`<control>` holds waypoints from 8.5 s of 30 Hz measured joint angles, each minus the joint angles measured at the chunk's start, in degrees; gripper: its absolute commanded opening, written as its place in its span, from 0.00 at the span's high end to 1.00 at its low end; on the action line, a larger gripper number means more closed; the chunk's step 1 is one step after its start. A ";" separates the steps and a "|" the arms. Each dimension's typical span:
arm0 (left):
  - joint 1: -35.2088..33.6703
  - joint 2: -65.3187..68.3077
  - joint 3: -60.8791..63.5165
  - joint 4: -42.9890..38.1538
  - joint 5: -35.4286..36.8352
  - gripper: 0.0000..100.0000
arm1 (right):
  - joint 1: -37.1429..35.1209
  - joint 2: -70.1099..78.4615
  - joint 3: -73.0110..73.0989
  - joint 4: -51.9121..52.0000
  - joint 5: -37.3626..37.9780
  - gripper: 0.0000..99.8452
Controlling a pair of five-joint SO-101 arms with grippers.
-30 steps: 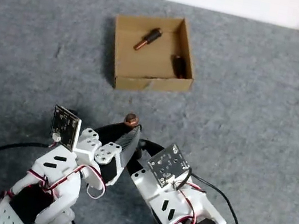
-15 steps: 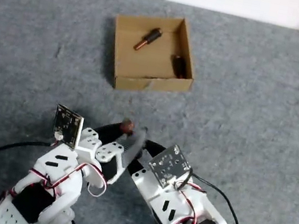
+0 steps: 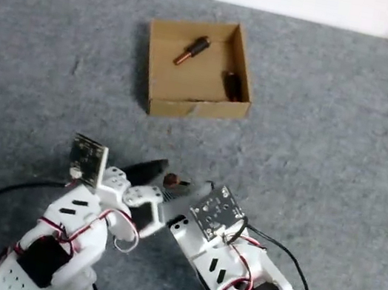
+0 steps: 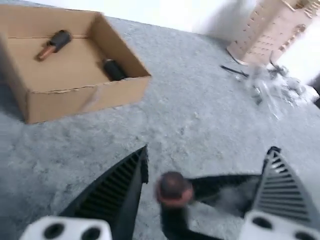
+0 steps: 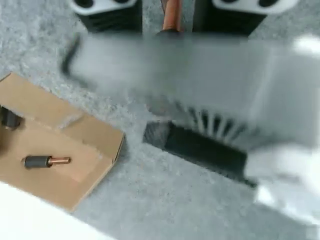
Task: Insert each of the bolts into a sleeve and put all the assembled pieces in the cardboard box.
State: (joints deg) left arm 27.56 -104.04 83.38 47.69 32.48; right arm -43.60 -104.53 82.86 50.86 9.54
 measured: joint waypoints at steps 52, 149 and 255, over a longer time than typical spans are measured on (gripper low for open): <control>-27.08 0.00 1.23 8.09 -25.23 0.99 | 10.55 4.66 6.59 -12.84 2.20 1.00; -26.46 0.00 5.80 1.41 -27.60 0.99 | 21.36 94.95 -107.78 27.69 1.32 0.72; 9.41 77.27 -31.65 7.12 17.32 0.86 | 23.91 45.27 -8.44 -14.68 -1.05 0.72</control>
State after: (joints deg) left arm 36.97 -26.77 51.74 54.81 49.80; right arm -19.69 -59.25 74.42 36.18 8.48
